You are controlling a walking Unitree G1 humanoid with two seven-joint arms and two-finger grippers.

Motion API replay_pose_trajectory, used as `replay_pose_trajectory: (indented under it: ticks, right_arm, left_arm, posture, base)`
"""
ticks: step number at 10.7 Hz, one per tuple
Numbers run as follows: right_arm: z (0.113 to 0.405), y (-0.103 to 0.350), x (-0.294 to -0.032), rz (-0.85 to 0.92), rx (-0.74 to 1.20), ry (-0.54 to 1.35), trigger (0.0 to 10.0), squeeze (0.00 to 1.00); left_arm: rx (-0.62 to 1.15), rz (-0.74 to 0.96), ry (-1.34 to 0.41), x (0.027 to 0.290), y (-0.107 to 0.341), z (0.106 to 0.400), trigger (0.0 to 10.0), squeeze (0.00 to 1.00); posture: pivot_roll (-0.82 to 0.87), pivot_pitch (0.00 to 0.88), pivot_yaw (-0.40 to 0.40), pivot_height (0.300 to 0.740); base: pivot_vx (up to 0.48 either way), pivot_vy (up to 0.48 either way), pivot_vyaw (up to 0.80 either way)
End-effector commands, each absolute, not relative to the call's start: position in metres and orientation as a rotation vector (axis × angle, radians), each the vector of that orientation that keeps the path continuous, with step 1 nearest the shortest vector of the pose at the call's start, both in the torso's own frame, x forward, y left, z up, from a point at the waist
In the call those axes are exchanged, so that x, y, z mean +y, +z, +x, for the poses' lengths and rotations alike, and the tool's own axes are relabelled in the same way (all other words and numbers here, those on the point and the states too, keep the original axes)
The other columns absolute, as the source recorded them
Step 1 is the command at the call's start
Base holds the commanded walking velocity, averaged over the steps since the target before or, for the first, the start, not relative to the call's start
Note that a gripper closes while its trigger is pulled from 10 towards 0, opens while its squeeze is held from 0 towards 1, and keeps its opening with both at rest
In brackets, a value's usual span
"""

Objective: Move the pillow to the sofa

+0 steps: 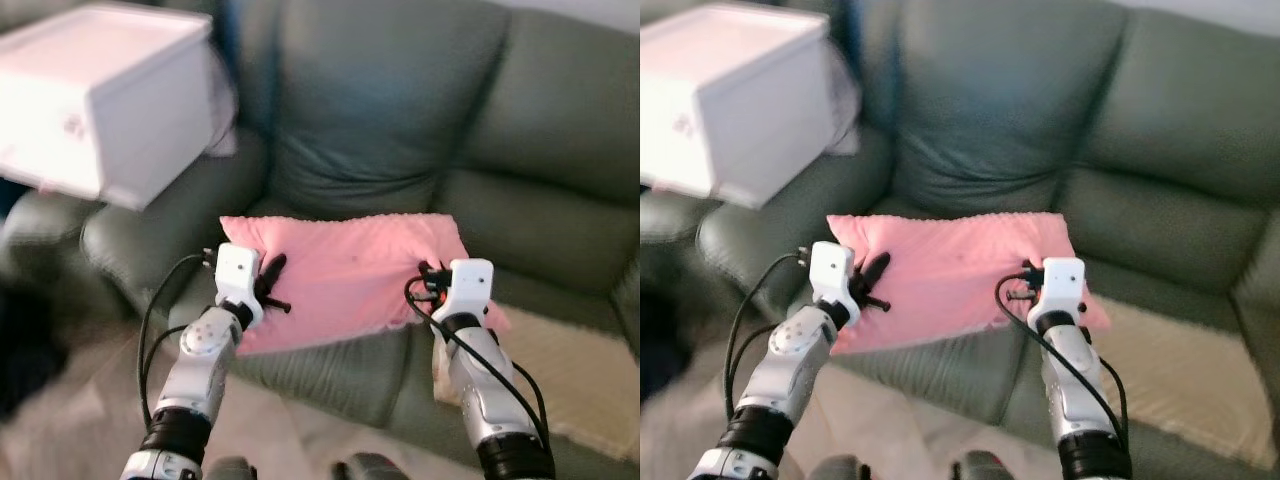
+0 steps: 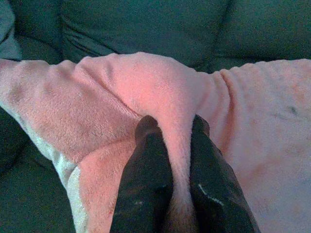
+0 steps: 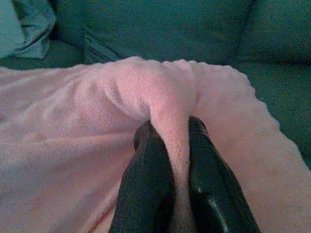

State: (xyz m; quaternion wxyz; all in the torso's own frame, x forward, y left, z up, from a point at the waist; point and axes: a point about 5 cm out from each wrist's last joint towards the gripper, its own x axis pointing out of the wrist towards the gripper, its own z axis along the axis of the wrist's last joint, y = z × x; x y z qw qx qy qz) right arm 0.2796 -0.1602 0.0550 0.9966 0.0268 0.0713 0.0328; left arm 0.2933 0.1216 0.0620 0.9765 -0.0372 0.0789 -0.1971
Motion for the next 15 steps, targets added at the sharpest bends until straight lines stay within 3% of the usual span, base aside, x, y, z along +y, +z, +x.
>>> replay_pose_trajectory:
  ticks: [1,8,11,15]
  right_arm:
    - [0.2833,0.0625,-0.1578,0.049,0.111,0.082,10.0,0.0]
    - [0.2795,0.0581,-0.1569,0.046,0.128,0.092,10.0,0.0]
    - [0.279,0.0566,-0.1537,0.047,0.138,0.106,10.0,0.0]
    - [0.2797,0.0556,-0.152,0.05,0.145,0.111,10.0,0.0]
  left_arm:
    - [0.14,-0.059,-0.408,0.1207,0.0671,0.2962,10.0,0.0]
    - [0.119,-0.048,-0.397,0.1179,0.0679,0.2952,10.0,0.0]
    - [0.111,-0.042,-0.396,0.1189,0.0691,0.2951,10.0,0.0]
    - [0.112,-0.037,-0.395,0.119,0.0695,0.2953,10.0,0.0]
  posture:
    - [-0.07,0.05,-0.048,0.74]
    - [-0.07,0.064,-0.055,0.74]
    - [-0.06,0.067,-0.063,0.74]
    - [-0.05,0.073,-0.063,0.74]
  base:
    - [0.281,0.39,-0.41]
    - [0.238,0.394,0.0]
    - [0.0,0.0,0.0]
    - [0.0,0.0,-0.64]
